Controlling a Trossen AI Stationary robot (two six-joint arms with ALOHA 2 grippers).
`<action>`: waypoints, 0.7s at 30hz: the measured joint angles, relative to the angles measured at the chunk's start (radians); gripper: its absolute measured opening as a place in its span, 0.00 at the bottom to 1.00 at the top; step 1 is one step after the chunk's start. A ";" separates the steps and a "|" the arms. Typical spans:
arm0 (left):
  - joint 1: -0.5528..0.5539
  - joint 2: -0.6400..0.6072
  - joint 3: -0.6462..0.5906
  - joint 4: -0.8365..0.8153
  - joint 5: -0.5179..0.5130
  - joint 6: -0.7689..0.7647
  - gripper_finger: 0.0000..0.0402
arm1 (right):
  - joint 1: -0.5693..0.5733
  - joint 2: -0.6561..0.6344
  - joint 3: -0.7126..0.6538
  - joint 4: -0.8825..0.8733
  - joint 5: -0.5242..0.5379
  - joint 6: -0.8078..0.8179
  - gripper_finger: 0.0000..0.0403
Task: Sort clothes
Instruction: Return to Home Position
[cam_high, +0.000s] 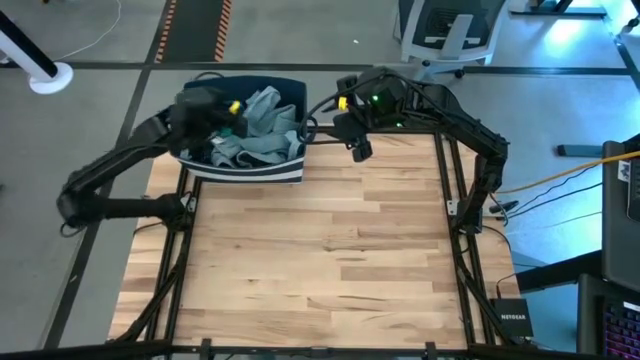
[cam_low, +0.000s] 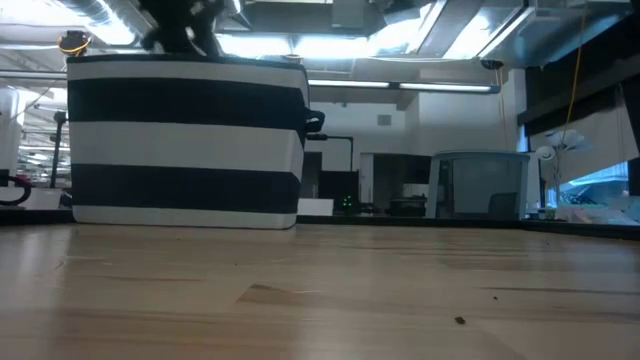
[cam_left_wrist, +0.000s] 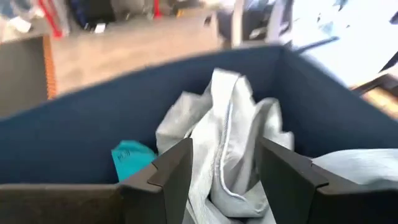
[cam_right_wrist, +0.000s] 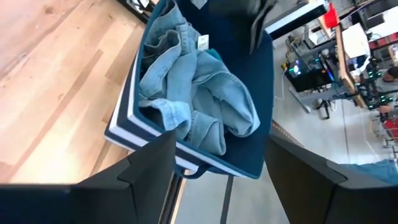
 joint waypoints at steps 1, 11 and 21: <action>-0.009 -0.024 0.001 0.001 0.000 0.007 0.42 | 0.000 0.000 0.000 -0.008 0.000 0.002 0.64; -0.245 -0.156 -0.022 0.039 0.139 0.090 0.42 | 0.068 -0.009 0.000 -0.081 0.003 0.032 0.64; -0.623 -0.169 -0.179 0.266 0.138 0.177 0.41 | 0.198 -0.059 -0.015 -0.136 0.147 0.097 0.64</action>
